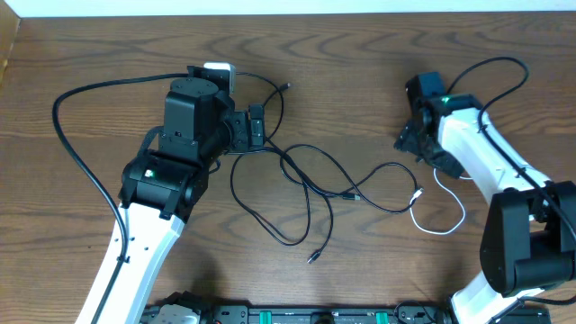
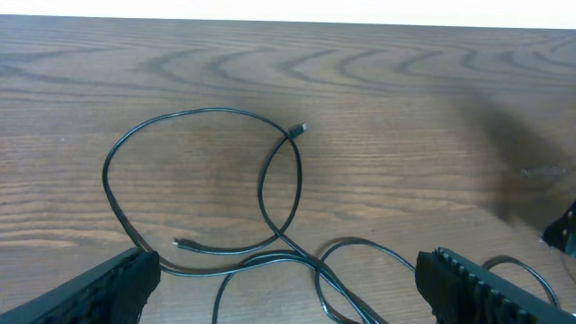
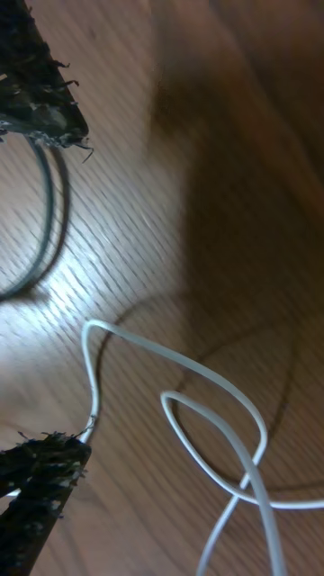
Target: Untangle cables
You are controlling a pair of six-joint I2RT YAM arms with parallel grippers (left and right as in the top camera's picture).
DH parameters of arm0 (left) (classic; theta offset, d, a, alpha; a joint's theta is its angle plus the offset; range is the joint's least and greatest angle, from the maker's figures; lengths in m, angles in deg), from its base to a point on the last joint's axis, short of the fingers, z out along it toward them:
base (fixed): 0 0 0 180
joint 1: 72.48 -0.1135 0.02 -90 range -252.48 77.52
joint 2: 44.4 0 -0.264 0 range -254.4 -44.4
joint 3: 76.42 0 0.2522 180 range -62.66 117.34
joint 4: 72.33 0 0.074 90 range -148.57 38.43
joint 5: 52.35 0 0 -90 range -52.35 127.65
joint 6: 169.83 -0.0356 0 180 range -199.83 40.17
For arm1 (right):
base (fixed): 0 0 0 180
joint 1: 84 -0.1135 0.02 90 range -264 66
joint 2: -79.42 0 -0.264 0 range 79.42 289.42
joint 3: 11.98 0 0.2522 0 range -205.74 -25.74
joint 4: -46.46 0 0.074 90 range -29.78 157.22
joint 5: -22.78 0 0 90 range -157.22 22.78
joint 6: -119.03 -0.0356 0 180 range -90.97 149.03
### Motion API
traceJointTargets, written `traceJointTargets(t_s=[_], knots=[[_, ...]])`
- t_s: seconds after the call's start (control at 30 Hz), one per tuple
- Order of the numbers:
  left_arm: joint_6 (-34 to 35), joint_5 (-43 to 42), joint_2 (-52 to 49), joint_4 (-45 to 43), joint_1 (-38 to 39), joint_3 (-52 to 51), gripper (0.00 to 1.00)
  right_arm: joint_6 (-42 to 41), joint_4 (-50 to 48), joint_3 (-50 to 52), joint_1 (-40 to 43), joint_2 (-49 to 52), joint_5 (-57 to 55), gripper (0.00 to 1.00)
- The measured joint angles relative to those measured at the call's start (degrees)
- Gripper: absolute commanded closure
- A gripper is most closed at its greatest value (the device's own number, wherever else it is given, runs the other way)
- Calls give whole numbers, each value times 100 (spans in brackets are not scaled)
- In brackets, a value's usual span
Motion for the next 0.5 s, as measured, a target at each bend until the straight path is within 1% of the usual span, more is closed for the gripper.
traceJointTargets(t_s=[0.2, 0.5], knots=[[0, -2, 0, 0, 0, 0, 4, -63, -702, 520, -4, 0, -297, 1], [0, -2, -140, 0, 0, 0, 4, -796, -1239, 1008, 26, 0, -466, 1]])
